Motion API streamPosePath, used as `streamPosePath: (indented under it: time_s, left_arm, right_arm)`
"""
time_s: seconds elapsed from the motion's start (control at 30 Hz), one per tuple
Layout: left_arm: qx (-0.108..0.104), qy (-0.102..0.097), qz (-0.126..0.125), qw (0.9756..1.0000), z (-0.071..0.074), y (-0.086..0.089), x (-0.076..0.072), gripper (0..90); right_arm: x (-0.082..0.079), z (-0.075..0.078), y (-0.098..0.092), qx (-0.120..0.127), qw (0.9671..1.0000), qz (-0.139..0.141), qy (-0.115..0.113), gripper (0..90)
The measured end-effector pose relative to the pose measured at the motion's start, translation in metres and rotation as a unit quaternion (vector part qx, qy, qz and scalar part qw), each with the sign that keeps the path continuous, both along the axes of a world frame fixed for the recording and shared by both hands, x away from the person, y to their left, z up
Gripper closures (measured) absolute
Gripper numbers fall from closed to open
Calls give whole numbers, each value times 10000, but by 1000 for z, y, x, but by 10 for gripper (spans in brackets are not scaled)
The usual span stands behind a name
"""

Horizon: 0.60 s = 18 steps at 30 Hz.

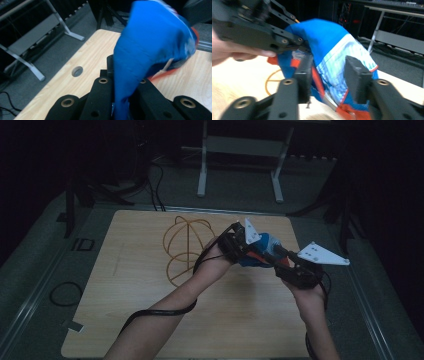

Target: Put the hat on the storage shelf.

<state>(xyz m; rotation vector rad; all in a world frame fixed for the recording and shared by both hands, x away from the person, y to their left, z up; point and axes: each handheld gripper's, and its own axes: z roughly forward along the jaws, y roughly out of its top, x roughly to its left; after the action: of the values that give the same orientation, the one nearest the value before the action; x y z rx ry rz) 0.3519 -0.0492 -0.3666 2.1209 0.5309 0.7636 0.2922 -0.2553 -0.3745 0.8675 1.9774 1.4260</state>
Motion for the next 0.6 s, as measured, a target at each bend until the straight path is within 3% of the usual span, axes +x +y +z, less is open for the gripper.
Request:
streamPosePath:
  time_s: [0.17, 0.33, 0.37, 0.53, 0.57, 0.6]
  left_arm:
    - [146, -497, -36, 9987, 0, 8, -6, 900]
    - [-56, -925, -257, 9954, 0, 21, -14, 900]
    - [-203, -933, -417, 9946, 0, 25, -14, 900]
    - [-727, -1149, -689, 9883, -2, 47, -16, 900]
    - [-931, -1113, -891, 9854, -2, 53, -14, 900]
    - [-1043, -1130, -939, 9836, -3, 57, -13, 900]
  right_arm:
    - [-18, 8, -16, 98, 9997, 6, -203, 439]
    - [-26, 9, -27, 195, 9995, 145, -206, 399]
    - [-28, 9, -28, 217, 9994, 178, -208, 395]
    - [-32, 8, -29, 220, 9986, 453, -148, 379]
    - [-33, 7, -30, 231, 9984, 494, -150, 368]
    - [-33, 7, -30, 217, 9979, 593, -132, 352]
